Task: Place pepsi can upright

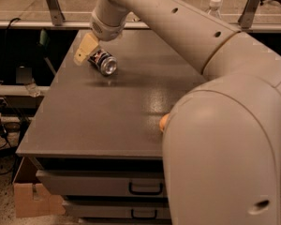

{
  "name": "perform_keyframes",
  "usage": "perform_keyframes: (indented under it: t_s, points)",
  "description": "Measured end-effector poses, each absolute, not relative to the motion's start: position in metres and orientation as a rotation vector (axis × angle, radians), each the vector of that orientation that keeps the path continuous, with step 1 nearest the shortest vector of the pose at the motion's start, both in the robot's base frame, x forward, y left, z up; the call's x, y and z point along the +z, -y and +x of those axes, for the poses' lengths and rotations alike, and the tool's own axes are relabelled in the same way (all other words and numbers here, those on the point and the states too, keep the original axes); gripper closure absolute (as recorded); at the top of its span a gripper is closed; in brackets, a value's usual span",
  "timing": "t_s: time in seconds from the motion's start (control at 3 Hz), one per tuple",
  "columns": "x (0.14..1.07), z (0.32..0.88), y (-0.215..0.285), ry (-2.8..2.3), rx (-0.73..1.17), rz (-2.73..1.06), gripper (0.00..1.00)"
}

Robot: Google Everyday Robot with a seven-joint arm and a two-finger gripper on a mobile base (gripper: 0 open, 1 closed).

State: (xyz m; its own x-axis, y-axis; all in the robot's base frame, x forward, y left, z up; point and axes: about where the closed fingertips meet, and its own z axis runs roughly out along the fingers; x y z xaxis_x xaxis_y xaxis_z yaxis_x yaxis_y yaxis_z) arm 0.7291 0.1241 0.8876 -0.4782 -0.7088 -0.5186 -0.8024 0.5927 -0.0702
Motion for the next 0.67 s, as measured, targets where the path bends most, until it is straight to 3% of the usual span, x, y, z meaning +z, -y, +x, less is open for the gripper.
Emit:
perform_keyframes:
  t_s: [0.67]
  points:
    - [0.860,0.752,-0.140,-2.466,0.257,-1.038,0.00]
